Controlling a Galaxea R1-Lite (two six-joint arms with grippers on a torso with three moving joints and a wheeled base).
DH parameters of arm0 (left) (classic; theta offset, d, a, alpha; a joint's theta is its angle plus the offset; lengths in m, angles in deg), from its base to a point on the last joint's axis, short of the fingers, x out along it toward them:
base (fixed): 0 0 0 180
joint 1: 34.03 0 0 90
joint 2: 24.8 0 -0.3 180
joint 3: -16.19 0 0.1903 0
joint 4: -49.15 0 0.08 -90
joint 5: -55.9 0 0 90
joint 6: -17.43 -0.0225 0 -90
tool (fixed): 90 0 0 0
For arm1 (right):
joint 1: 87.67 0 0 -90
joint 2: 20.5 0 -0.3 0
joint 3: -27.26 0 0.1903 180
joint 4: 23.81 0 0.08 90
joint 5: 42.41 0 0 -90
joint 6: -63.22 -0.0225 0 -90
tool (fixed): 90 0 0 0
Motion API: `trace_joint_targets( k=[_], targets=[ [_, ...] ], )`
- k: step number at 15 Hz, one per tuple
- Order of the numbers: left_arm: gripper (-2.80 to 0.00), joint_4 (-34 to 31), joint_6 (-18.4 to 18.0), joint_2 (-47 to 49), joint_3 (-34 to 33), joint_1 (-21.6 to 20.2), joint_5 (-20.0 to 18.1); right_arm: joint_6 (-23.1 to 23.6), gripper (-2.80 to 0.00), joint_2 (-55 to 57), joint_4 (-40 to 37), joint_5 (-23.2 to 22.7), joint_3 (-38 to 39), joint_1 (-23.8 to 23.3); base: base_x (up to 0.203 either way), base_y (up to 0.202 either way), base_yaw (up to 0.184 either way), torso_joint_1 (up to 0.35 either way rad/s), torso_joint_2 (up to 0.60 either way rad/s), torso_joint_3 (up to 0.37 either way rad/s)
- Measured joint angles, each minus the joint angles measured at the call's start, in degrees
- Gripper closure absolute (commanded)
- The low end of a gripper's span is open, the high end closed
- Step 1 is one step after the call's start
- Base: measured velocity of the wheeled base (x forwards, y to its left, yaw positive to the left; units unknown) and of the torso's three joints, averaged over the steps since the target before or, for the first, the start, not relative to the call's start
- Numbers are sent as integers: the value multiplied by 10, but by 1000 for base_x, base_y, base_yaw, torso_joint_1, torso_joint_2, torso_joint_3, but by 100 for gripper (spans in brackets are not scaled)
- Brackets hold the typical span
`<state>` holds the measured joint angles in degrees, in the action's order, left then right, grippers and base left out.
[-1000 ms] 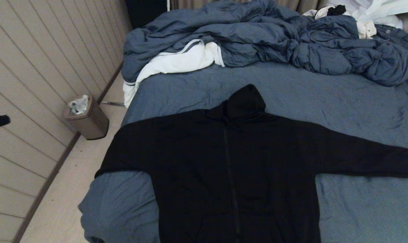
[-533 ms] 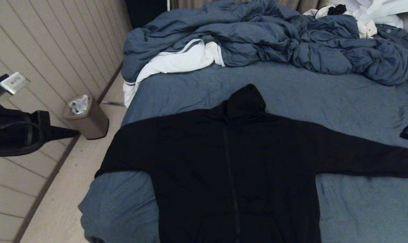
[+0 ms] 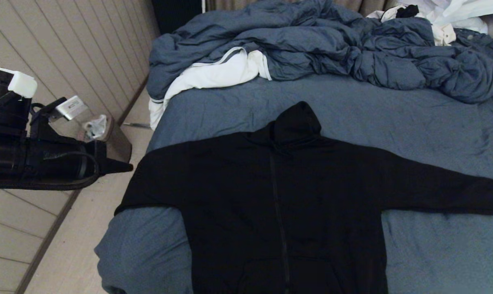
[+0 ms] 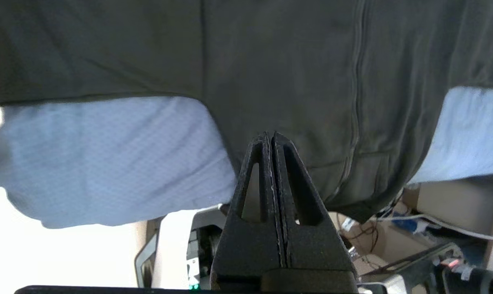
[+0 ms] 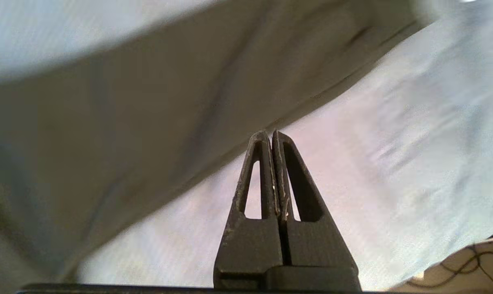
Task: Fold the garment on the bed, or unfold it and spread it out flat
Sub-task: Fold the black sweatshirt
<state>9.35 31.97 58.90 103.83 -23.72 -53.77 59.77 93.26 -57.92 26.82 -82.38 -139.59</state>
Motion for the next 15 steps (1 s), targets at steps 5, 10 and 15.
trace_joint_targets(
  k=[5, 10, 15],
  targets=[
    [0, 0, 10, -2, -8, 42, 19, -23, 0, 109, -1, 0, -135, -76, 0, 0, 0, 0, 0, 0],
    [0, 5, 22, -5, -14, 44, 20, -20, 0, 209, -6, 4, -241, -110, 0, 0, 0, 0, 0, 0],
    [0, 17, 24, -5, -30, 44, 30, 6, -280, 247, -2, 4, -258, -96, 0, 0, 0, 0, 0, 0]
  ],
)
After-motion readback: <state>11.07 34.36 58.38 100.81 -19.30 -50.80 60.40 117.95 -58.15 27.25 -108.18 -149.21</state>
